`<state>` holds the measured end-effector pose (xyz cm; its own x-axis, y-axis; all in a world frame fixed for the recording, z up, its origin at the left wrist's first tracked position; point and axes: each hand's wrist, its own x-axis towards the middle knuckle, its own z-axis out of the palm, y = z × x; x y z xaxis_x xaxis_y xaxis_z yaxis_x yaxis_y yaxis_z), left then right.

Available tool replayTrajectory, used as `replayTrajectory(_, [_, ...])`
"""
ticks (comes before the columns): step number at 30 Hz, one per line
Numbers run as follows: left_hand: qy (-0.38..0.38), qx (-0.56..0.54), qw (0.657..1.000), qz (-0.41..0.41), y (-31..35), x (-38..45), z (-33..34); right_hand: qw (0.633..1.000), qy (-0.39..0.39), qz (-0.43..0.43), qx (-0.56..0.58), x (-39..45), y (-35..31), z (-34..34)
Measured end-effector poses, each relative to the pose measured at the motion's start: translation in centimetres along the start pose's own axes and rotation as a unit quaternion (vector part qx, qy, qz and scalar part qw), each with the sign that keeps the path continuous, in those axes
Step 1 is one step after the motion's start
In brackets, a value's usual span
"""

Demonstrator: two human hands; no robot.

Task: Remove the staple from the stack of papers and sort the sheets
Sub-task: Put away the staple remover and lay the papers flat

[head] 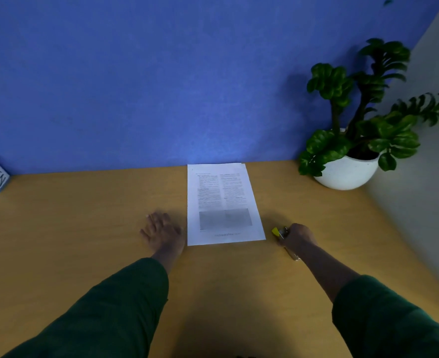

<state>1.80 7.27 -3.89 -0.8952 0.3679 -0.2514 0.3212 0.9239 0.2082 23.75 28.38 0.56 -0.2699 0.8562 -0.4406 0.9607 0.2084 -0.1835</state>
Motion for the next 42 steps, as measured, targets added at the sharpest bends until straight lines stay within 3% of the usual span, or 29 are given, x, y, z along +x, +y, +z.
replayTrajectory(6, [0.016,-0.005,1.0,-0.025,0.4,-0.1,-0.9,0.996,0.049,-0.02,0.072,3.4,0.1,-3.5])
replayTrajectory(18, [0.014,-0.031,0.994,-0.102,-2.3,-0.9,-2.5,0.996,0.061,-0.008,0.063,8.8,-1.2,-4.1])
replayTrajectory(32, [0.024,-0.037,0.994,-0.1,-0.4,-0.9,-2.1,0.996,0.076,-0.007,0.055,9.3,-1.0,-3.5])
replayTrajectory(42, [0.018,-0.053,0.994,-0.096,-0.1,-1.9,-2.7,0.987,0.152,-0.041,0.015,9.0,-1.4,-3.7])
